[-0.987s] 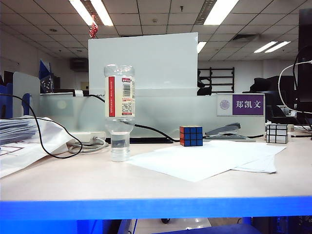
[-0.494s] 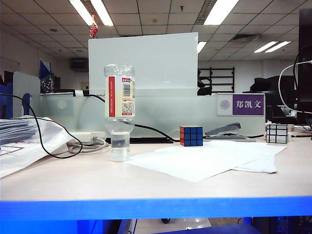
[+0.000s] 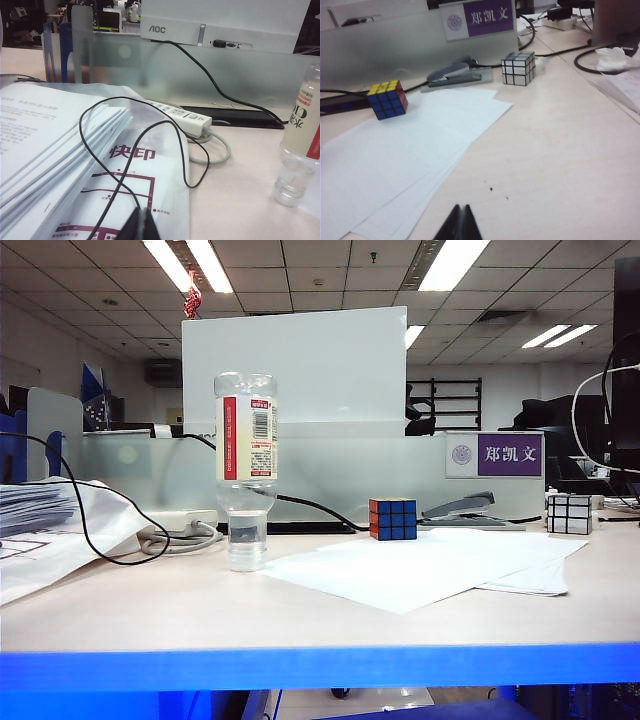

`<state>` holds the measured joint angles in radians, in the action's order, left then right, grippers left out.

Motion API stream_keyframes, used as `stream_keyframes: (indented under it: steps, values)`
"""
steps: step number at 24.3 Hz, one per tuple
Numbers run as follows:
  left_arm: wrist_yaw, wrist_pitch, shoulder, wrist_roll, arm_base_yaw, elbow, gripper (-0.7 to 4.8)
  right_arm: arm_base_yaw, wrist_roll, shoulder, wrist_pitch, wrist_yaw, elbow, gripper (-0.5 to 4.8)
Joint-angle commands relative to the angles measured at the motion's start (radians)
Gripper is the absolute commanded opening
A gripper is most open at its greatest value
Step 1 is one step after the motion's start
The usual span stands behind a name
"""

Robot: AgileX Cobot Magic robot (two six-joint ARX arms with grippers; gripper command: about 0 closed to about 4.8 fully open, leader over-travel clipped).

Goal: Flip the plastic bottle upside down.

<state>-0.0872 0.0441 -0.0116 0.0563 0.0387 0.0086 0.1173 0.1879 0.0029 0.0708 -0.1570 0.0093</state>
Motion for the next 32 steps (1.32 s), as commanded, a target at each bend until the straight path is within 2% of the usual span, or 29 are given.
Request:
stream_keyframes:
  steps: [1,5,8,10,22,32]
  values:
    - [-0.004,0.015,0.000,-0.003,-0.001,0.001,-0.03,0.000,0.000,-0.002,-0.038,0.006,-0.008,-0.09]
    - [-0.004,0.015,0.000,-0.003,-0.001,0.001,-0.03,-0.028,0.000,-0.002,-0.050,0.016,-0.008,-0.09]
    - [-0.004,0.015,0.000,-0.003,-0.001,0.001,-0.03,-0.080,-0.001,-0.002,-0.053,0.109,-0.008,-0.09]
    - [-0.004,0.015,0.000,-0.003,-0.001,0.001,-0.03,-0.104,-0.001,-0.002,-0.053,0.136,-0.008,-0.09]
    - [-0.004,0.015,0.000,-0.003,-0.001,0.001,-0.03,-0.116,-0.010,-0.002,-0.078,0.134,-0.008,-0.09]
    - [-0.004,0.015,0.000,-0.003,-0.001,0.001,-0.03,-0.116,-0.109,-0.002,-0.104,0.134,-0.008,-0.09]
